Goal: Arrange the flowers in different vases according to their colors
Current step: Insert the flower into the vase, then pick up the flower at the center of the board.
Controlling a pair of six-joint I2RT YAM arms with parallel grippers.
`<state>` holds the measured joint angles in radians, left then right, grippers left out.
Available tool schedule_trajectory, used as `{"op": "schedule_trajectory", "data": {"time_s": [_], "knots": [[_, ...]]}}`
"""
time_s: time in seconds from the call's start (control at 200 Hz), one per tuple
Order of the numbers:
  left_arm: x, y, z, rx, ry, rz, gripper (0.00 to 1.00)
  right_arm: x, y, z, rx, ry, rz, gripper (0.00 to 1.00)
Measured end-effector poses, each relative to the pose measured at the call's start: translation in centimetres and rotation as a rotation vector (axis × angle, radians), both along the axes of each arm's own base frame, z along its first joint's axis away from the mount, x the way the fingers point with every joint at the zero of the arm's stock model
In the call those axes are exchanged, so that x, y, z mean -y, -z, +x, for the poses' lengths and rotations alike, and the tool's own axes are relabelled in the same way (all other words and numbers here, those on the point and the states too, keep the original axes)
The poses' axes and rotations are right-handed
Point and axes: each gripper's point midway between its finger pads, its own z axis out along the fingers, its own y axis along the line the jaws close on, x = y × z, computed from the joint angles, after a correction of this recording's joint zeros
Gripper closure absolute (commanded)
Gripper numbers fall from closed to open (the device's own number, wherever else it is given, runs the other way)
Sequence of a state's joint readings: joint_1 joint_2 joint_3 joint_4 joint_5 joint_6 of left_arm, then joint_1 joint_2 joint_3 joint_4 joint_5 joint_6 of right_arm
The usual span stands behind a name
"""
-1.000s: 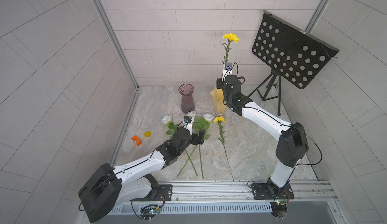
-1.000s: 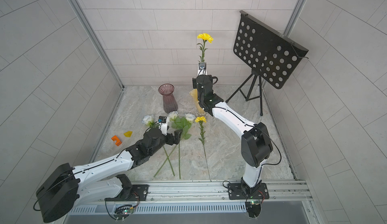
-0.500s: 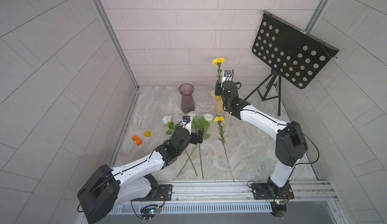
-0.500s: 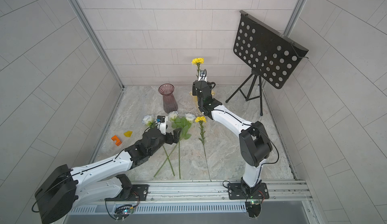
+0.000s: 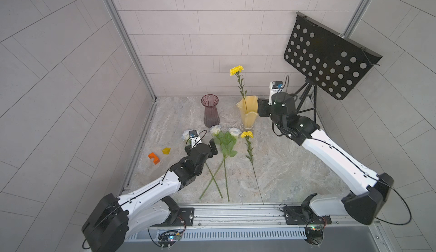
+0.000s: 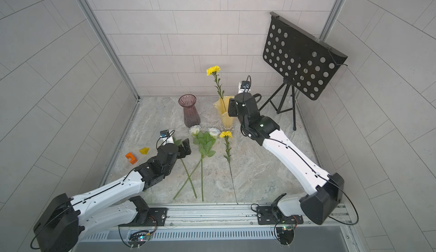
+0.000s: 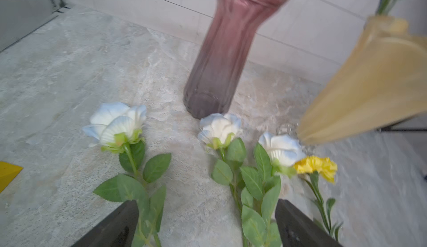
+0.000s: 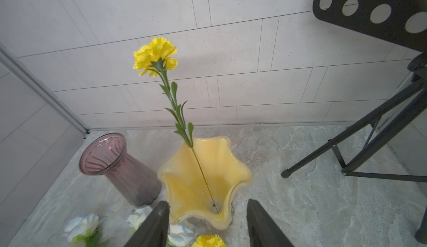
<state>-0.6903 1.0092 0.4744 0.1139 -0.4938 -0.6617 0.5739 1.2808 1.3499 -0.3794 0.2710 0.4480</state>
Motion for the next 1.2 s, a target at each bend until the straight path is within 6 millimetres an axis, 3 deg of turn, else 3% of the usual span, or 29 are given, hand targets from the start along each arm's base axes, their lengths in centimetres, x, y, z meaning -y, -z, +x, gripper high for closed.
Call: {"op": "schedule_trajectory", "data": {"time_s": [0.09,0.275,0.38,0.525,0.685,0.861,1.006,1.201], "knots": [[-0.8,-0.2,-0.2,0.020,-0.023,-0.052,0.00,0.3,4.2,-3.9,-0.107,-0.064,0.007,0.47],[-1.0,0.1,-1.4,0.074,0.000,-0.146,0.00,-0.8,18.6,-10.8,-0.474,-0.181,-0.138,0.50],[-0.9,-0.1,-1.7,0.090,0.019,-0.160,0.00,-1.5,23.5,-13.8,-0.611,-0.227,-0.248,0.51],[0.0,-0.2,-1.4,0.089,0.058,-0.160,0.00,-2.8,26.2,-15.2,-0.684,-0.259,-0.322,0.52],[1.4,0.9,-1.1,0.037,0.116,-0.136,0.00,-4.1,29.3,-15.7,-0.749,-0.270,-0.349,0.52],[1.7,0.9,-1.2,0.037,0.134,-0.140,0.00,-5.2,32.0,-15.8,-0.802,-0.278,-0.354,0.53],[1.7,0.7,-1.2,0.041,0.136,-0.144,0.00,-5.4,33.4,-15.7,-0.826,-0.275,-0.368,0.54],[1.8,0.6,-1.2,0.043,0.138,-0.145,0.00,-5.9,33.4,-15.2,-0.810,-0.276,-0.352,0.60]]}}
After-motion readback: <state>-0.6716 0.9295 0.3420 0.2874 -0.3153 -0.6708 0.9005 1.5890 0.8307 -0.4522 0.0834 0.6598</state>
